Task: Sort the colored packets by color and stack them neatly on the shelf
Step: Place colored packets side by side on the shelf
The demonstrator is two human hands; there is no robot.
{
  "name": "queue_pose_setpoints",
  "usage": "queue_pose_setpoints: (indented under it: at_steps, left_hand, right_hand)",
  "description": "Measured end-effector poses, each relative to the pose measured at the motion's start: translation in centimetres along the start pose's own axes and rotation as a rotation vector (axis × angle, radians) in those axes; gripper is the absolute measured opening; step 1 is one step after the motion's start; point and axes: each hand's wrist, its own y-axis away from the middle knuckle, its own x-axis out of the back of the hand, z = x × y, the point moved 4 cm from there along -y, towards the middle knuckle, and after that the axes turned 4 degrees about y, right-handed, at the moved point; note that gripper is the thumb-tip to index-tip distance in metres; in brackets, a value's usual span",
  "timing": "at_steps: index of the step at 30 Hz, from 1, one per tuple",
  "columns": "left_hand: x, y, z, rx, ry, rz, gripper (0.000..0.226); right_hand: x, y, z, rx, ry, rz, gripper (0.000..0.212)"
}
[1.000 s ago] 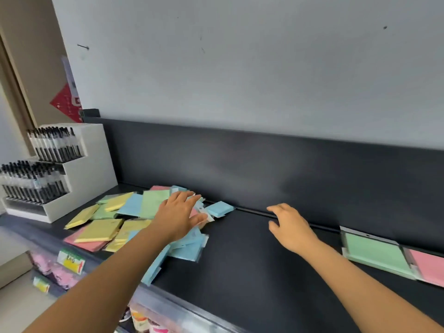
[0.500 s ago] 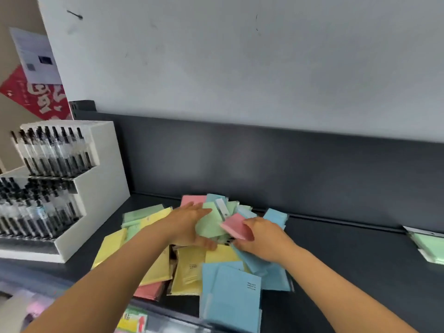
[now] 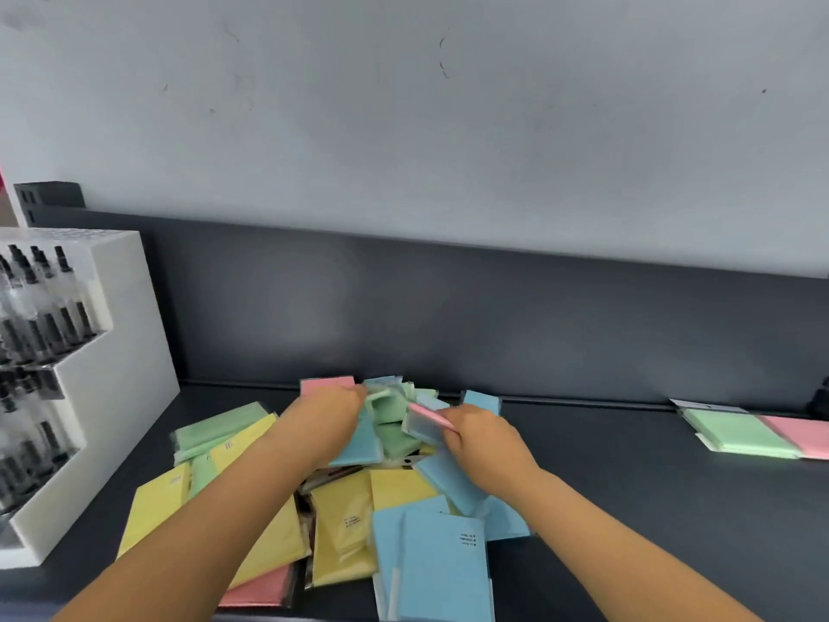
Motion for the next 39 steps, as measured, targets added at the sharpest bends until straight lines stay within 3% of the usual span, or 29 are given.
queue_pose_setpoints:
  at_steps: [4,7,11,18,23,30,39]
  left_hand:
    - [2.9,-0.4,-0.7,0.042,0.214,0.371,0.040]
    - [3.8,-0.7,0.7,0.000,0.301,0.495,0.041]
    - [3.5,-1.3,4.7,-0.069,0.420,0.527,0.038]
    - [3.3,-2.6,12.2,-0.231,0.266,0.558,0.019]
    - [4.0,-3.8,19.7,-0.298,0.243,0.632,0.030]
    - [2.9,-7.0,32.8,-0.421,0.212,0.722,0.034]
    - [1.4,-8.9,43.3,-0.340,0.198,0.640,0.038]
  right_hand:
    - [2.5,0.3,1.4,-0.043,-0.025,0.188,0.031]
    - [4.0,1.2,2.7,-0.059,-0.029,0.313,0.031]
    - [4.7,2.9,6.1,-0.066,0.011,0.400,0.033]
    - [6.3,6.4,14.4,-0.054,0.136,0.510,0.033]
    - [8.1,9.3,22.3,-0.058,0.154,0.581,0.032]
    - [10.1,13.3,36.6,-0.140,0.124,0.527,0.034]
    - [12.4,13.1,48.8,-0.173,0.179,0.439,0.040]
